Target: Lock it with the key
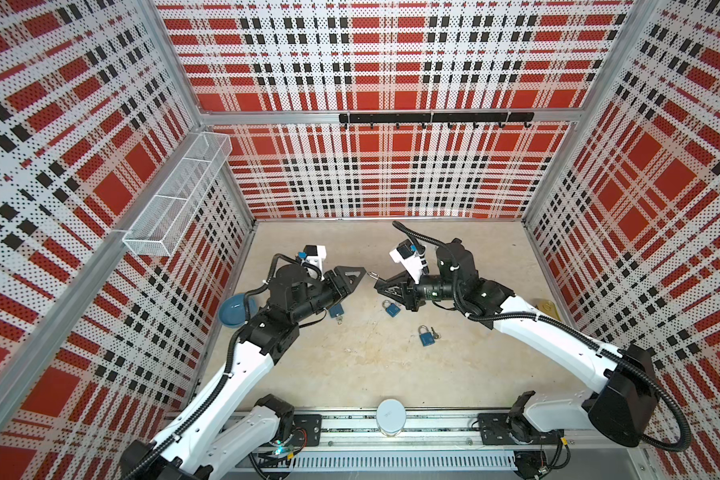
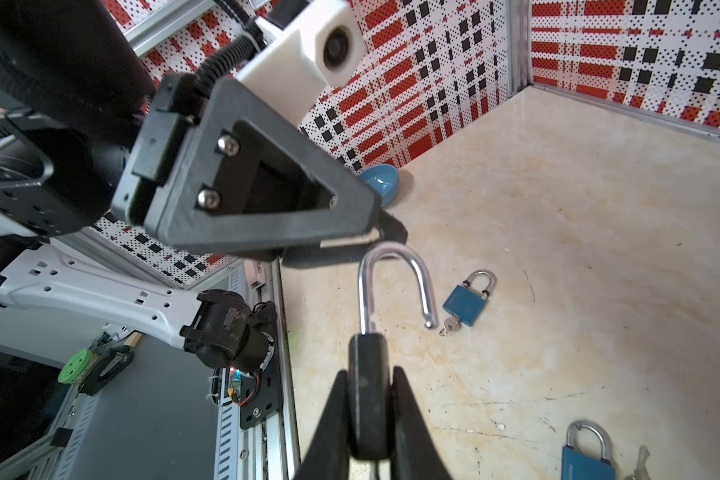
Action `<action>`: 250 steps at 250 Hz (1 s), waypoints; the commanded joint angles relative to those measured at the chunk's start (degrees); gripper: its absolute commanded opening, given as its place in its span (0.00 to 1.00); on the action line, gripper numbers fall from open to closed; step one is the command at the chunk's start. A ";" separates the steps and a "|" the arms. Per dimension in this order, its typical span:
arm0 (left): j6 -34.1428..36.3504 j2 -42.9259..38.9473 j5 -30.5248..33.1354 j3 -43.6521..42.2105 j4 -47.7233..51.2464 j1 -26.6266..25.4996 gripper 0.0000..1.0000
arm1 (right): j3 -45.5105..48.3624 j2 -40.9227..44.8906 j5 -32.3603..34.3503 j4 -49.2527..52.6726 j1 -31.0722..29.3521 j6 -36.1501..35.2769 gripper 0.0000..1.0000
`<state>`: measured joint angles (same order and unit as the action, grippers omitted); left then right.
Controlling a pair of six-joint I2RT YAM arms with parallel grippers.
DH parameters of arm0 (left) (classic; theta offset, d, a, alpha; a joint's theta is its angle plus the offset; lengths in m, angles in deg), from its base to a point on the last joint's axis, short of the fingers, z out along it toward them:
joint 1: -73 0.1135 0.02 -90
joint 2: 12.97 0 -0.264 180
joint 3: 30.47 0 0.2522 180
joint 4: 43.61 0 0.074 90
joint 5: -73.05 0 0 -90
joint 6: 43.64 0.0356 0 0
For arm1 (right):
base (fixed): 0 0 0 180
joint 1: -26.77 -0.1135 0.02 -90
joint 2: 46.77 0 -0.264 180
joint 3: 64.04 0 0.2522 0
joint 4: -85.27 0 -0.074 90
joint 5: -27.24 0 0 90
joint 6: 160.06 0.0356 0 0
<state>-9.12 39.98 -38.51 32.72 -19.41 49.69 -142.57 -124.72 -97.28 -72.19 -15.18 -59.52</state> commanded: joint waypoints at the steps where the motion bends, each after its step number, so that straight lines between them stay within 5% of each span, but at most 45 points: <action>1: 9.40 -2.15 1.62 5.42 7.92 1.43 0.54 | -2.76 1.94 -1.64 3.34 0.06 -0.38 0.00; 116: 12.86 4.50 -10.16 1.02 -6.02 -5.36 0.47 | -3.34 2.59 -7.36 7.35 0.03 2.59 0.00; 203: 12.63 2.52 -13.20 -0.70 -6.04 -5.23 0.26 | -4.05 3.08 -7.43 8.03 0.78 3.07 0.00; 250: 12.77 0.78 -13.16 -1.09 -5.60 -4.63 0.35 | -3.78 2.82 -9.51 6.52 1.72 4.69 0.00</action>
<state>3.14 42.55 -49.88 31.95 -24.15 44.68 -144.67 -123.15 -105.82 -61.99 -14.50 -55.80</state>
